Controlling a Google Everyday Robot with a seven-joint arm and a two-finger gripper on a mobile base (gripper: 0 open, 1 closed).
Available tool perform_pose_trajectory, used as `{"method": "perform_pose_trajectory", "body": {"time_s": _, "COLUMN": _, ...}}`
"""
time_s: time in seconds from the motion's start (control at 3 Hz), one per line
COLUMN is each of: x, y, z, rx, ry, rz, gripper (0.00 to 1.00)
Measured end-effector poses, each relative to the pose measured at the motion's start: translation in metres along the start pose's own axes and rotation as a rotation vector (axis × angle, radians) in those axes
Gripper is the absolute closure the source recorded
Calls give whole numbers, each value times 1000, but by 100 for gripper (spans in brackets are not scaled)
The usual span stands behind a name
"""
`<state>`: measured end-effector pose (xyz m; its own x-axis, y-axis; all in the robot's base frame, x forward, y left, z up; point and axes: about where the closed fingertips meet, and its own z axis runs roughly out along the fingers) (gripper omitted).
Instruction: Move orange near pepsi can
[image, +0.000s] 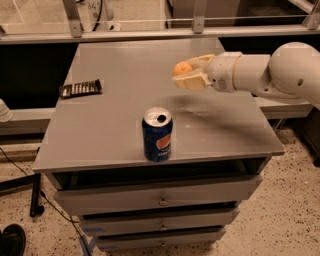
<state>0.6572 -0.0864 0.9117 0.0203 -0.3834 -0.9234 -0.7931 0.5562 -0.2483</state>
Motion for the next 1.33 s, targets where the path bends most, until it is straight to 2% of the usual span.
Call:
{"method": "perform_pose_trajectory", "body": {"time_s": 0.33, "x": -2, "y": 9, "z": -37, "rx": -11, "ry": 6, "rz": 4, "gripper": 100}}
{"method": "perform_pose_trajectory", "body": {"time_s": 0.67, "x": 14, "y": 24, "z": -68, "rx": -50, "ry": 47, "rz": 24, "gripper": 100}}
{"method": "perform_pose_trajectory", "body": {"time_s": 1.0, "x": 35, "y": 44, "z": -92, "rx": -110, "ry": 96, "rz": 56, "gripper": 100}}
{"method": "perform_pose_trajectory", "body": {"time_s": 1.33, "x": 56, "y": 65, "z": -102, "rx": -193, "ry": 136, "rz": 81, "gripper": 100}}
